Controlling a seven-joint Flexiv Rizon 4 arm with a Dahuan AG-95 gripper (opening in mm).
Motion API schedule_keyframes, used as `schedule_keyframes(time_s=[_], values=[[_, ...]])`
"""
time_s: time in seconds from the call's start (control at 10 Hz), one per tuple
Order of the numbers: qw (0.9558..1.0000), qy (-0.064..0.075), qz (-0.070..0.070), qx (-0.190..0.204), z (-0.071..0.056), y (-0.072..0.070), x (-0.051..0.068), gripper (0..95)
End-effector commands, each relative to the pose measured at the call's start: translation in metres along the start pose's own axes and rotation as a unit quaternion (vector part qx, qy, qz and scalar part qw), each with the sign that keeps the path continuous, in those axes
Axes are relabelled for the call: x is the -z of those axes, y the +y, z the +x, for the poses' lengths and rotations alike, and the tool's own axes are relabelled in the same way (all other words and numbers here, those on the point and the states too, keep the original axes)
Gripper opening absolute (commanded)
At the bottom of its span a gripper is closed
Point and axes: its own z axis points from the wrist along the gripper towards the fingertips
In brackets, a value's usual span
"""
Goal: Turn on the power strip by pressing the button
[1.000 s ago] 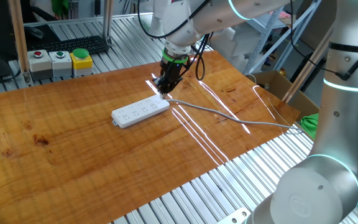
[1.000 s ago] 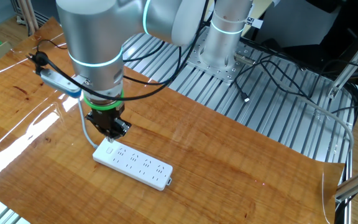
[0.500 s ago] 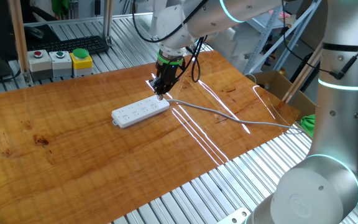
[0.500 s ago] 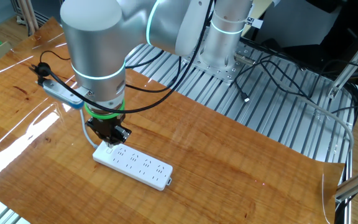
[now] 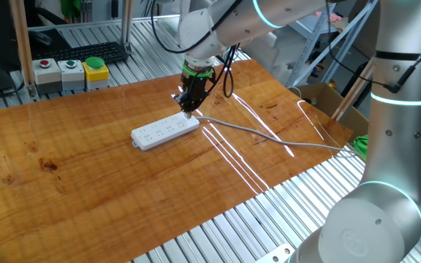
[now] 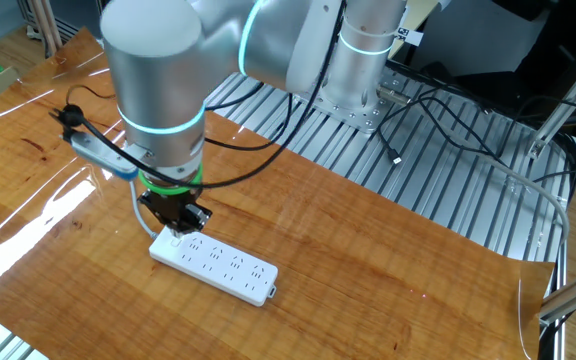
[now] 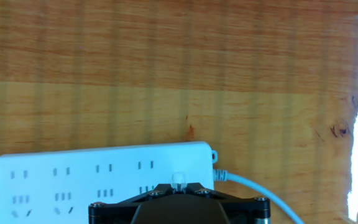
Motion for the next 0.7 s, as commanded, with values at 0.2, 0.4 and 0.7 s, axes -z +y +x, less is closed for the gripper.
schedule_keyframes(time_s=[0.2, 0.4, 0.7], values=[[1.0000, 0.001, -0.001, -0.002, 0.0022, -0.0027, -0.0014, 0.0], [1.0000, 0.001, -0.002, -0.007, 0.0022, -0.0029, -0.0015, 19.0], [0.9999, 0.001, -0.003, -0.011, 0.0023, -0.0030, -0.0016, 19.0]])
